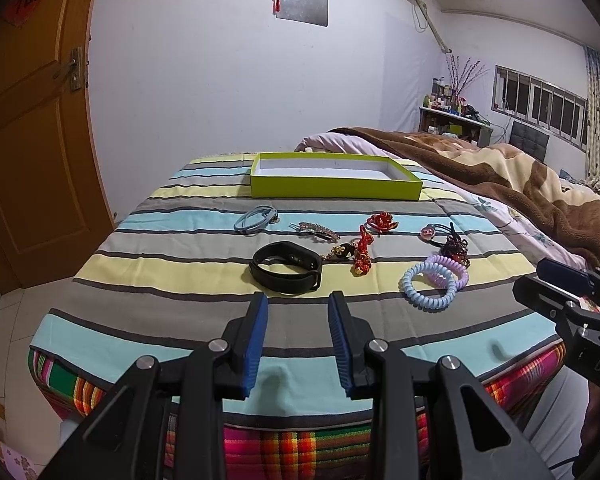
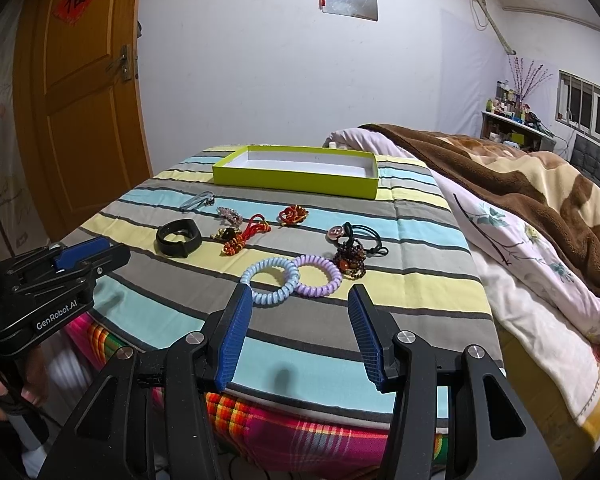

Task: Organize jewelry

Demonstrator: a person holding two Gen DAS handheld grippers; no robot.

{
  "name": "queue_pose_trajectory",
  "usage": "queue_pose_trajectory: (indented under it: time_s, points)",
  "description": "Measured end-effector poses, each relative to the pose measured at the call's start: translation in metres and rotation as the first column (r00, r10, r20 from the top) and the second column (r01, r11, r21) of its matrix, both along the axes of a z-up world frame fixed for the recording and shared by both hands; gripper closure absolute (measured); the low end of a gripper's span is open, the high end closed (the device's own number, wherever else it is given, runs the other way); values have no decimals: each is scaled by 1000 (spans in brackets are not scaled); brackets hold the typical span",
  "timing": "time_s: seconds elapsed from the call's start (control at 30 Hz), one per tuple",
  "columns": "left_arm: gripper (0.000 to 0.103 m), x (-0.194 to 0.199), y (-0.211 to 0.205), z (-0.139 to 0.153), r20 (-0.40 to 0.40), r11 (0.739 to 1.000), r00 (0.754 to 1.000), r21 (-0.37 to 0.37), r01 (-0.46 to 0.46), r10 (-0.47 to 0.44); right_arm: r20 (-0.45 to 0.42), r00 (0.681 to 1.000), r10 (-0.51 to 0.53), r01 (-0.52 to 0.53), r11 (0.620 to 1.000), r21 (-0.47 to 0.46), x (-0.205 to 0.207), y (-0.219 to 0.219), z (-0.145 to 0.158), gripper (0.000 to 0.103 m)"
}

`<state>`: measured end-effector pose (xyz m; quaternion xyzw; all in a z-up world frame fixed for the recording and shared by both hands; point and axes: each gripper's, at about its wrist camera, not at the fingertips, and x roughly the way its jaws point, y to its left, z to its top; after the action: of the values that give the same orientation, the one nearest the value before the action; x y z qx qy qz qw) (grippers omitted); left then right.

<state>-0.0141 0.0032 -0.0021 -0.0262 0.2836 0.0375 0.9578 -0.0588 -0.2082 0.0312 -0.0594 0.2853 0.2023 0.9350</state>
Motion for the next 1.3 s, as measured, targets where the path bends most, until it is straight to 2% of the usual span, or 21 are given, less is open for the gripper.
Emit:
queue_pose_trajectory:
  time_s: [1.3]
  points:
    - [70,0,-2,3,10,1000,1000,13,-2,2,-2,1000,8,-8,1000,-2,-1,3,1,52]
